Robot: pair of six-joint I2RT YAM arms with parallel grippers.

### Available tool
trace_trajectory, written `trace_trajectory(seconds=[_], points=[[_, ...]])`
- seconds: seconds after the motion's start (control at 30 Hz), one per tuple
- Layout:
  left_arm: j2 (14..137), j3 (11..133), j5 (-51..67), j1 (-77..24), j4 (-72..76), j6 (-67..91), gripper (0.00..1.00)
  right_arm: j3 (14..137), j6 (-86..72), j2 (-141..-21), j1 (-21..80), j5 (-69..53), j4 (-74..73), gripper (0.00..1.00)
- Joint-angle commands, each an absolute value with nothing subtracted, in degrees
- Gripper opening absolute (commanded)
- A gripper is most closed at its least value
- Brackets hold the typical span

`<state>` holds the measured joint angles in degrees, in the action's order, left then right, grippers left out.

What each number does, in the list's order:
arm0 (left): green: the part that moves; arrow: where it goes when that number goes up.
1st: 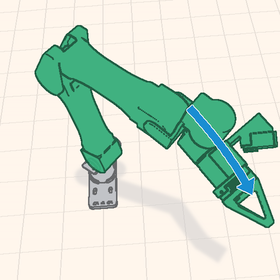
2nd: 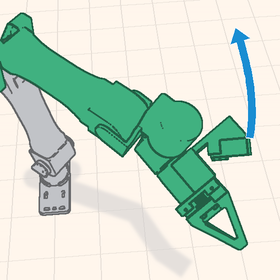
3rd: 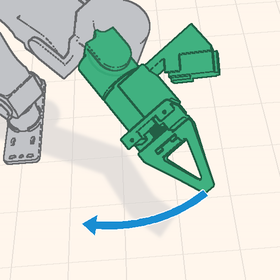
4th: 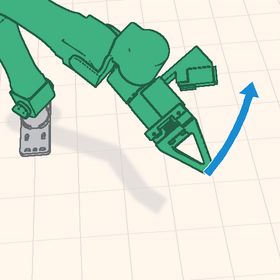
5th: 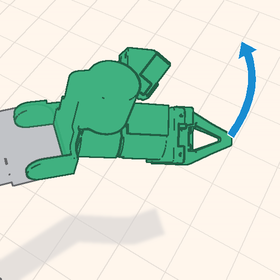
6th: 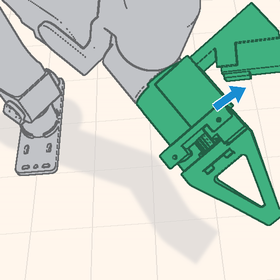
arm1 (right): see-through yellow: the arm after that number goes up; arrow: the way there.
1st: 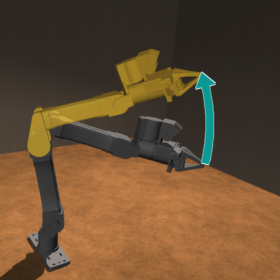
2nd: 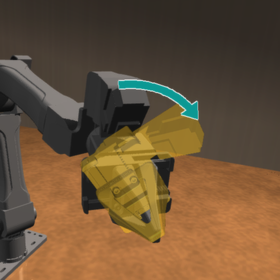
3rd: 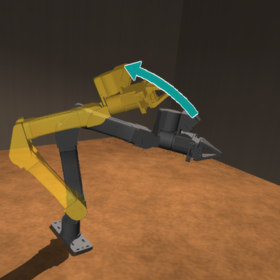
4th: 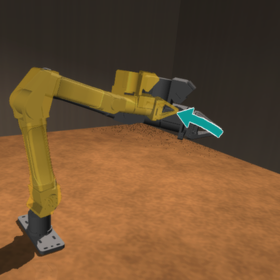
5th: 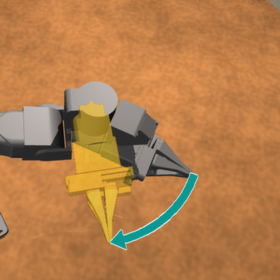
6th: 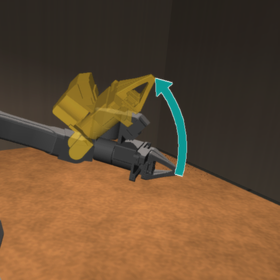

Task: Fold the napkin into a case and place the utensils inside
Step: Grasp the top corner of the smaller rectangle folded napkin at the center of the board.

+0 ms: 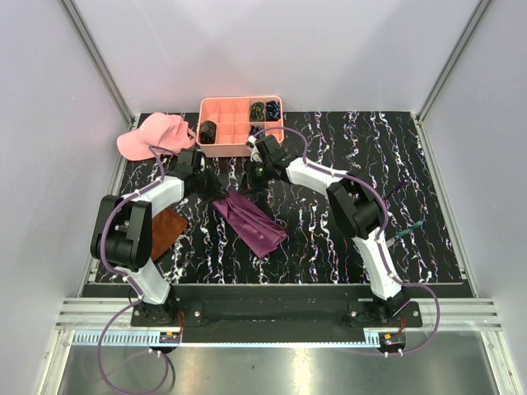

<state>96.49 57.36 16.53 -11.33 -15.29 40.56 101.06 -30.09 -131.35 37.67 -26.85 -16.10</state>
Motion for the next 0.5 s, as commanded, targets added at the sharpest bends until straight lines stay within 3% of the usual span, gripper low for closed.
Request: trace_trajectory(seconds=[0.0, 0.03, 0.47], points=[[95.0, 56.4, 14.2, -10.6, -13.4, 40.1, 0.2, 102.9, -30.3, -130.4, 38.5, -28.9, -14.9, 0.05], [95.1, 56.1, 14.0, -10.6, -13.1, 40.1, 0.19, 102.8, -30.7, -130.0, 38.8, -29.6, -14.9, 0.0], [95.2, 54.5, 13.5, -10.0, -11.8, 40.3, 0.11, 103.4, -38.1, -132.7, 40.8, -34.2, -9.4, 0.0]])
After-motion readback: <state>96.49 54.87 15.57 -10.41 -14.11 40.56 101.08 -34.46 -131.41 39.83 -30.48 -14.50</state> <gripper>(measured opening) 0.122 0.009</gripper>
